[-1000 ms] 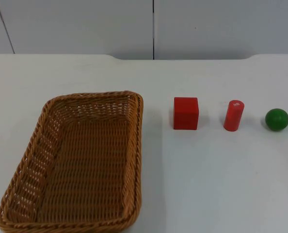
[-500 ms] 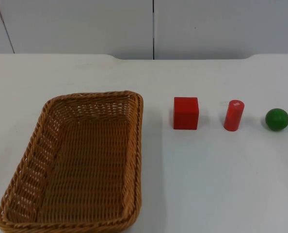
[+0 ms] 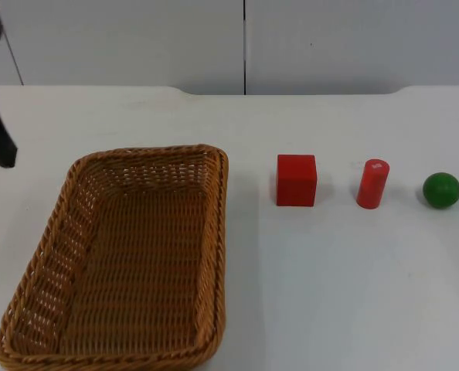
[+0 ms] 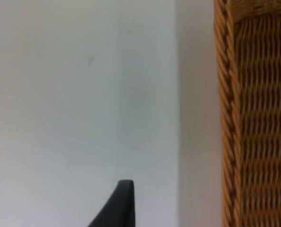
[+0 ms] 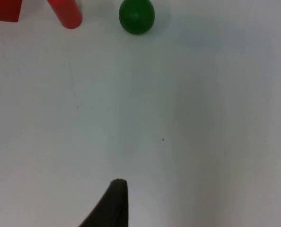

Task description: Pick up the basket with the left hand and place the object to the left of the red cylinder into the basket with the right hand.

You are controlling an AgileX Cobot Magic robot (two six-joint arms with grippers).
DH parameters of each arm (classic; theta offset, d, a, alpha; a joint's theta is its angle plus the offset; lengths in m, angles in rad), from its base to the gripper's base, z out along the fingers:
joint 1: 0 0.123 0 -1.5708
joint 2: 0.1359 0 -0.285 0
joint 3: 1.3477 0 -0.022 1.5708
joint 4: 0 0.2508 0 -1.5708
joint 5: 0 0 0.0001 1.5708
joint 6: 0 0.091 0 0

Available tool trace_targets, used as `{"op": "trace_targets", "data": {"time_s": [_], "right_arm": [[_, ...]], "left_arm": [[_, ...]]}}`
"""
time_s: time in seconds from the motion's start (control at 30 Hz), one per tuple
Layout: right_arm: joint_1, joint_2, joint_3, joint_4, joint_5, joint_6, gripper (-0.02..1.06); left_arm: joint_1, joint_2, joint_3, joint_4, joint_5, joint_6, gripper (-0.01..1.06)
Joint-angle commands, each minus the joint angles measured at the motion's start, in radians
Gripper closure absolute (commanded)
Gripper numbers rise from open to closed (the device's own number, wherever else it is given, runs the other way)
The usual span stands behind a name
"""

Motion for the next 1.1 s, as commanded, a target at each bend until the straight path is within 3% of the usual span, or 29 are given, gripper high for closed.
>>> {"op": "trace_targets", "data": {"time_s": [0.0, 0.27, 0.37, 0.77, 0.83, 0.9, 0.93, 1.07], "right_arm": [[-0.006, -0.001, -0.01, 0.002, -0.008, -0.006, -0.01], [-0.006, -0.001, -0.01, 0.0, -0.01, -0.006, -0.01], [-0.006, -0.001, -0.01, -0.002, -0.015, -0.006, -0.01], [-0.006, -0.001, -0.01, -0.006, -0.017, -0.006, -0.01], [-0.006, -0.001, -0.01, -0.019, -0.021, -0.006, -0.01], [-0.006, -0.001, -0.01, -0.02, -0.021, -0.006, -0.01], [-0.006, -0.001, -0.01, -0.02, -0.021, -0.006, -0.01], [-0.006, -0.001, -0.01, -0.02, -0.021, -0.006, -0.01]], "left_arm": [[-0.001, 0.084, -0.048, -0.061, -0.002, 0.056, 0.0], [-0.007, 0.323, -0.149, -0.14, 0.0, 0.165, 0.0], [-0.045, 0.415, -0.18, -0.139, -0.002, 0.205, 0.01], [-0.121, 0.609, -0.212, -0.178, -0.047, 0.205, 0.15], [-0.123, 0.621, -0.212, -0.192, -0.049, 0.205, 0.27], [-0.123, 0.623, -0.212, -0.196, -0.047, 0.205, 0.48], [-0.123, 0.623, -0.212, -0.196, -0.047, 0.205, 0.48], [-0.118, 0.623, -0.212, -0.223, -0.027, 0.205, 1.06]]}}
